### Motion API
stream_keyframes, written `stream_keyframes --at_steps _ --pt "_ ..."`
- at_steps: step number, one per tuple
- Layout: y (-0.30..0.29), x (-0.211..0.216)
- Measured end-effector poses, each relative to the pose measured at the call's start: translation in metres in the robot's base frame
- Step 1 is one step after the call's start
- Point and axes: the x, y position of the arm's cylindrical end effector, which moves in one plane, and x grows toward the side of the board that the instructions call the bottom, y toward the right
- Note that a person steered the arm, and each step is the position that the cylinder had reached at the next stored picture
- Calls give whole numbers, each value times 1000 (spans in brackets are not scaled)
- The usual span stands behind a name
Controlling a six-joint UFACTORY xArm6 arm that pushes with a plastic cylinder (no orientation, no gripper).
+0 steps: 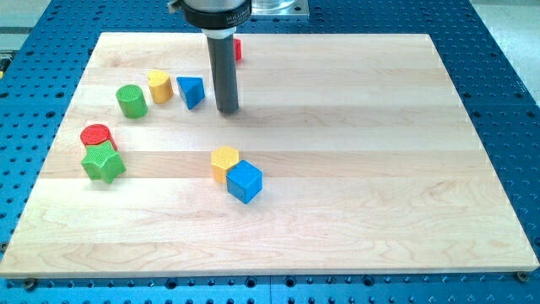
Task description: Place the blue triangle above the blue cube
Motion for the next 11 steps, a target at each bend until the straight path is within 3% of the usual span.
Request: stream_keyframes --at_steps 1,4,5,6,7,8,10,11 --pt "11 -28" --pt "-59 -43" --pt "-75 -5" --pt "-49 35" --pt "-57 27" --pt "-92 49" --pt "6 59" --pt "20 64"
